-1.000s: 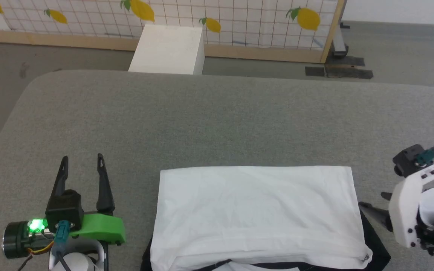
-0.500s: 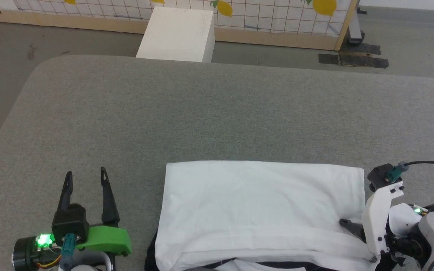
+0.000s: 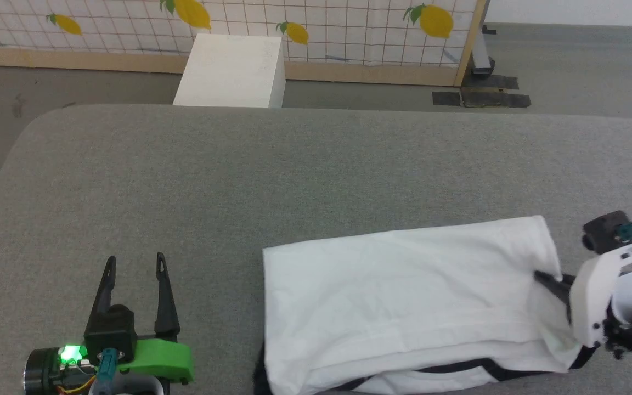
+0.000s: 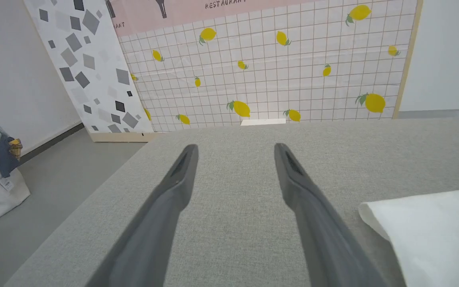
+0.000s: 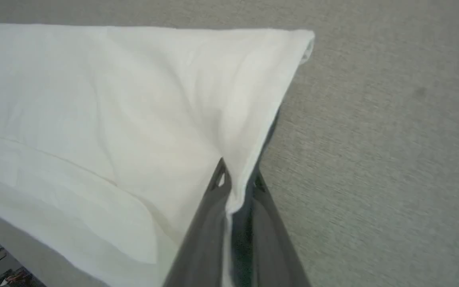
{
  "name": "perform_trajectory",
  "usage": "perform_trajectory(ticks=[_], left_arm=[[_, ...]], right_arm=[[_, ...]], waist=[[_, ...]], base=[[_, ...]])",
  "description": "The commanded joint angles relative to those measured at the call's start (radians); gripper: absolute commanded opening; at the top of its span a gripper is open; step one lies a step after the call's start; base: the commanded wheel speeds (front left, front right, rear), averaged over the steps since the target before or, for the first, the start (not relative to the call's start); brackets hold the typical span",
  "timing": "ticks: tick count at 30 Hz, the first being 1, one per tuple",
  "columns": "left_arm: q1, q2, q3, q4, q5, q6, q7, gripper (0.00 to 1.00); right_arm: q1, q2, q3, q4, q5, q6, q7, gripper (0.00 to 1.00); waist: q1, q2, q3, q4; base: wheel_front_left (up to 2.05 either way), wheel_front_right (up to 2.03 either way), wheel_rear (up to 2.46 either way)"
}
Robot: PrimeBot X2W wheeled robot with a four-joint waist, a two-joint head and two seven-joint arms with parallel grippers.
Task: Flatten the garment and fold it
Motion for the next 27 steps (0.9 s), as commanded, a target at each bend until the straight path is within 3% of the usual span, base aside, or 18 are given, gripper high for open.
perform_trajectory(ticks=[1,7,13,21,27], left_arm=[[0.019,-0.01,0.005,-0.005,0.009,-0.008,-0.004,1.0],[0.029,-0.022,0.015,-0.014,0.028,-0.029,-0.004,1.0],[0.037,-0.032,0.026,-0.017,0.037,-0.044,-0.004,1.0],[0.017,-0.057,0.032,-0.017,0.041,-0.062,-0.004,1.0],[-0.015,-0.075,0.032,-0.006,0.041,-0.079,-0.004,1.0]], right_arm=[[-0.002,-0.035,-0.017,-0.007,0.014,-0.002,0.001,0.0],[0.049,-0.152,-0.079,-0.014,0.04,-0.002,0.039,0.0],[0.102,-0.184,-0.083,-0.154,0.059,-0.002,0.072,0.0],[0.085,-0.139,-0.043,-0.469,0.055,-0.002,0.18,0.0],[-0.024,-0.043,0.08,-0.536,-0.005,-0.002,0.252,0.0]], waist=[[0.0,0.0,-0.011,-0.015],[0.0,0.0,-0.019,-0.025],[0.0,0.0,-0.02,-0.027],[0.0,0.0,0.014,-0.007],[0.0,0.0,0.054,0.026]], base=[[0.0,0.0,0.0],[0.0,0.0,0.0],[0.0,0.0,0.0],[0.0,0.0,0.0],[0.0,0.0,0.0]])
